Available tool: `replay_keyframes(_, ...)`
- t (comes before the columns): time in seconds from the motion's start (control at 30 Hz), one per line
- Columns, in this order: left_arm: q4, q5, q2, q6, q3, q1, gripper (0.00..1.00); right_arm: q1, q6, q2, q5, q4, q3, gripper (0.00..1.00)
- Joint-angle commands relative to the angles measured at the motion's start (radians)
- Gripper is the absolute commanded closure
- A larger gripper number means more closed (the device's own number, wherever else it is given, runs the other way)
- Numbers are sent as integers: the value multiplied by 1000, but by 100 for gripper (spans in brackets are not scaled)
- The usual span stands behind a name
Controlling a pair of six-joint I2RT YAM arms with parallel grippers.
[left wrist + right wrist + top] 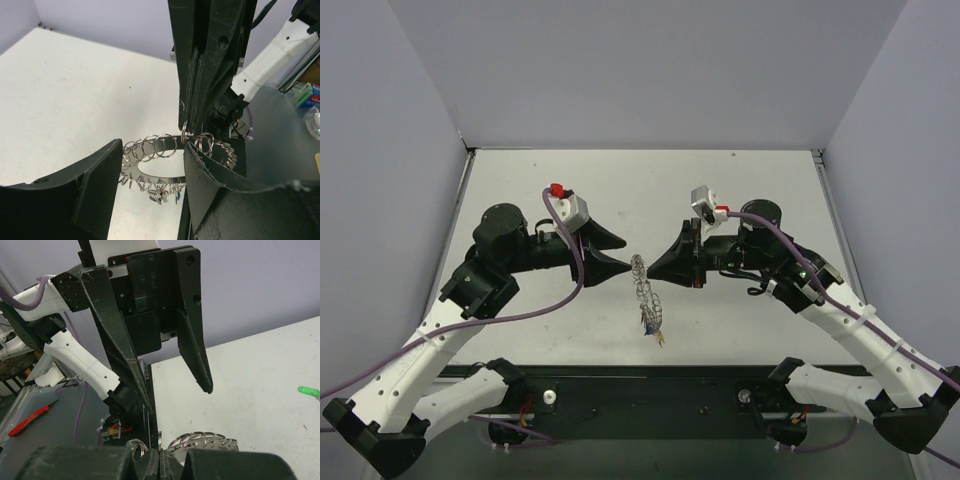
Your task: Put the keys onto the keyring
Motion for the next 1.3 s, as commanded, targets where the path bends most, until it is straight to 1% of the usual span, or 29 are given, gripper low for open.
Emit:
replay_keyframes(0.0,-101,42,0,60,69,-5,40,16,-65,-9,-5,6,45,100)
replay_keyframes(0.03,-102,47,0,60,73,-5,41,18,-69,-6,0,-13,53,100)
replay_keyframes(0.17,-116,79,26,66,95,-15,50,27,-92,15,10,-58,84,100)
replay_keyframes(0.27,-135,82,48,74,112,-34,54,36,-103,24,26,-72,91,100)
replay_keyframes(0.4,-139,56,61,78,121,-64,55,42,-105,31,29,-80,96,100)
replay_keyframes(0.67,-227,2,124,123,167,-147,56,50,-106,34,30,-81,100,100)
replay_keyframes(0.73,-245,-12,133,158,171,-164,60,51,-108,32,33,-81,99,100)
replay_keyframes(0.93,-283,-30,157,184,184,-179,72,53,-106,26,35,-81,93,100)
replay_keyframes(1.03,-293,-33,153,190,184,-179,72,54,-106,21,35,-81,93,100)
replay_keyframes(1.17,-312,-44,152,204,191,-179,75,54,-106,18,33,-81,91,100)
replay_keyframes(1.23,-320,-48,155,207,191,-179,82,54,-106,17,29,-81,90,100)
replay_keyframes(1.27,-319,-48,160,207,191,-179,89,54,-106,17,26,-81,90,100)
